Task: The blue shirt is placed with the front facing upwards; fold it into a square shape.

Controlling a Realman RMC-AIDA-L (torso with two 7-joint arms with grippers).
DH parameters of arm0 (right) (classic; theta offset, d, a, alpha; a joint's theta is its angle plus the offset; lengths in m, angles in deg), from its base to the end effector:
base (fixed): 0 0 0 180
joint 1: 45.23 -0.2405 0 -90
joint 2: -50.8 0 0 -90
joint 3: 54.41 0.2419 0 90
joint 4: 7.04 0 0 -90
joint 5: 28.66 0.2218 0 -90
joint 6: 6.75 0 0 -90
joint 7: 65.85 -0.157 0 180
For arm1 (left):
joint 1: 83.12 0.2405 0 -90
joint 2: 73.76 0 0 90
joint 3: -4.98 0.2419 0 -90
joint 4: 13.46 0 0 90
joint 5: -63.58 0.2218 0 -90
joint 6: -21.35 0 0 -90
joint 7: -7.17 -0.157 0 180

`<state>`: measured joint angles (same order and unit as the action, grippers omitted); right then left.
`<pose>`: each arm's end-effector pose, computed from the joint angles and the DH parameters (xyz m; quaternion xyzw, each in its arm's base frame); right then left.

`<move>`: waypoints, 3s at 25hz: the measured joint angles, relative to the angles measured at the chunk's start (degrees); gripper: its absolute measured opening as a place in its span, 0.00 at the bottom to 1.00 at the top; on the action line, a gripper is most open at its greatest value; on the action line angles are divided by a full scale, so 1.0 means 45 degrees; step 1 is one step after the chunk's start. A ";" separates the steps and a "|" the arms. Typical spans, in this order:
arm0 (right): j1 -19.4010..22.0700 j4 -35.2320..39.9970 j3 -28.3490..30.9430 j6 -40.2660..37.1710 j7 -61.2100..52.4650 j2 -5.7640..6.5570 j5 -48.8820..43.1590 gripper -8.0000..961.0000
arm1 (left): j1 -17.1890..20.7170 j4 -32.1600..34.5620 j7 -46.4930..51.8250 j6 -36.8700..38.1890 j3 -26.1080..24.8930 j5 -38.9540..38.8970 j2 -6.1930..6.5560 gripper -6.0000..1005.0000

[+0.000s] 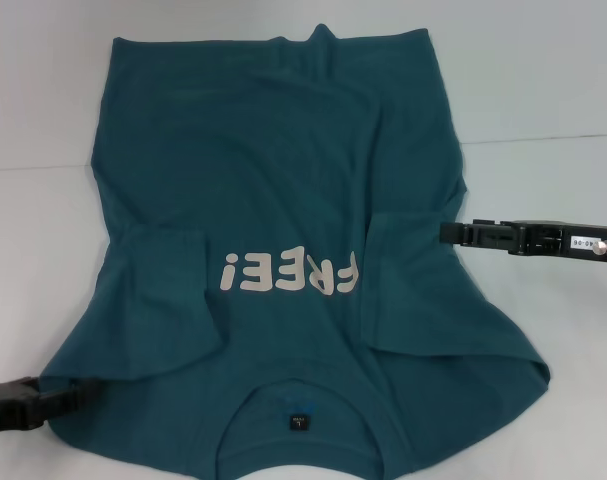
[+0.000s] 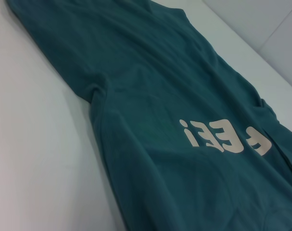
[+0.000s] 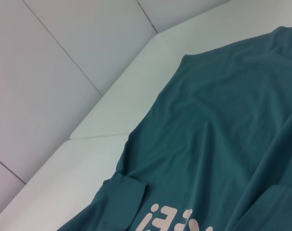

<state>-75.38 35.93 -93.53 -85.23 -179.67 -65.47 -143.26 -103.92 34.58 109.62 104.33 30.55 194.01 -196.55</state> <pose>0.2743 0.3765 0.0404 -0.8281 0.4655 0.2467 0.1917 -0.3457 0.2973 0.0232 -0.8238 -0.4888 -0.1767 0.2264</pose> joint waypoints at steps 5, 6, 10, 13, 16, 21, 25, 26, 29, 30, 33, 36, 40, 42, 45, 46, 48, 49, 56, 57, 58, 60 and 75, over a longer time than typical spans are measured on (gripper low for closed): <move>0.0000 0.0000 0.0093 -0.0004 0.0000 0.0003 -0.0001 0.94 | 0.0014 0.0304 0.0024 -0.0078 -0.0027 0.0031 -0.0060 0.53; 0.0000 0.0000 0.0101 -0.0006 0.0000 0.0003 -0.0001 0.94 | 0.0024 0.0366 0.0048 -0.0083 -0.0033 0.0030 -0.0074 0.51; 0.0006 0.0000 0.0101 -0.0001 0.0008 0.0003 -0.0001 0.94 | 0.0018 0.0470 0.0175 -0.0132 -0.0011 0.0030 -0.0095 0.42; 0.0020 0.0000 0.0101 -0.0001 0.0028 0.0004 -0.0001 0.94 | -0.0013 0.0474 0.0181 -0.0162 0.0004 0.0031 -0.0096 0.36; 0.0047 0.0000 0.0102 0.0000 0.0036 0.0003 0.0000 0.94 | -0.0025 0.0478 0.0181 -0.0186 0.0019 0.0034 -0.0096 0.27; 0.0079 0.0000 0.0118 0.0000 0.0040 0.0028 -0.0001 0.94 | -0.0040 0.0478 0.0180 -0.0195 0.0020 0.0038 -0.0097 0.07; 0.0078 0.0000 0.0121 0.0000 0.0025 0.0086 -0.0013 0.94 | -0.0059 0.0478 0.0180 -0.0199 0.0020 0.0038 -0.0112 0.02; 0.0078 0.0000 0.0121 0.0000 0.0014 0.0112 -0.0043 0.94 | -0.0064 0.0478 0.0182 -0.0199 0.0021 0.0038 -0.0118 0.01; 0.0098 -0.0049 0.0120 0.0000 -0.0114 0.0326 -0.0274 0.94 | -0.0073 0.0477 0.0286 -0.0193 0.0024 0.0036 -0.0115 0.01; 0.0121 -0.0088 0.0122 0.0007 -0.0252 0.0442 -0.0388 0.94 | -0.0076 0.0478 0.0315 -0.0188 0.0019 0.0035 -0.0106 0.01; 0.0176 -0.0148 0.0121 -0.0020 -0.1266 0.0721 -0.1111 0.94 | -0.0085 0.0509 0.0340 -0.0130 0.0021 0.0036 -0.0087 0.01; 0.0260 -0.0162 0.0111 -0.0170 -0.2435 0.0921 -0.1976 0.94 | -0.0097 0.0560 0.0343 -0.0132 0.0019 0.0035 -0.0094 0.01; 0.0384 -0.0194 0.0113 -0.0245 -0.3199 0.0983 -0.2801 0.93 | -0.0103 0.0576 0.0349 -0.0190 0.0004 -0.0010 -0.0103 0.01; 0.0404 -0.0307 0.0111 -0.0231 -0.3283 0.0961 -0.3006 0.93 | -0.0104 0.0576 0.0350 -0.0201 -0.0025 -0.0032 -0.0102 0.01; 0.0377 -0.0590 0.0047 -0.0136 -0.3234 0.0862 -0.3097 0.93 | -0.0105 0.0579 0.0354 -0.0199 -0.0028 -0.0042 -0.0100 0.01; 0.0351 -0.0656 0.0036 -0.0079 -0.3187 0.0832 -0.3097 0.93 | -0.0111 0.0584 0.0354 -0.0193 -0.0025 -0.0044 -0.0099 0.01; 0.0316 -0.0753 0.0012 0.0037 -0.3119 0.0776 -0.3101 0.93 | -0.0130 0.0594 0.0355 -0.0180 -0.0015 -0.0048 -0.0096 0.01; 0.0305 -0.0780 0.0002 0.0121 -0.3092 0.0746 -0.3105 0.93 | -0.0138 0.0595 0.0355 -0.0184 -0.0006 -0.0050 -0.0096 0.01; 0.0280 -0.0797 -0.0016 0.0741 -0.2821 0.0506 -0.3127 0.93 | -0.0191 0.0595 0.0363 -0.0192 0.0020 -0.0061 -0.0067 0.01; 0.0253 -0.0797 -0.0018 0.0859 -0.2725 0.0451 -0.3126 0.93 | -0.0201 0.0594 0.0366 -0.0188 0.0020 -0.0061 -0.0063 0.01; 0.0228 -0.0799 -0.0021 0.0956 -0.2651 0.0407 -0.3127 0.93 | -0.0208 0.0595 0.0370 -0.0184 0.0019 -0.0061 -0.0061 0.01; 0.0187 -0.0801 -0.0031 0.1095 -0.2556 0.0320 -0.3126 0.93 | -0.0231 0.0594 0.0386 -0.0175 0.0020 -0.0058 -0.0064 0.01; 0.0140 -0.0797 -0.0389 0.1394 -0.2459 0.0058 -0.3125 0.93 | -0.0363 0.0567 0.0474 -0.0199 0.0019 0.0034 -0.0041 0.01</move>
<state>-74.75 32.35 -95.28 -78.96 -190.73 -65.21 -157.32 -105.55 37.13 111.75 103.43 30.64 194.17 -196.73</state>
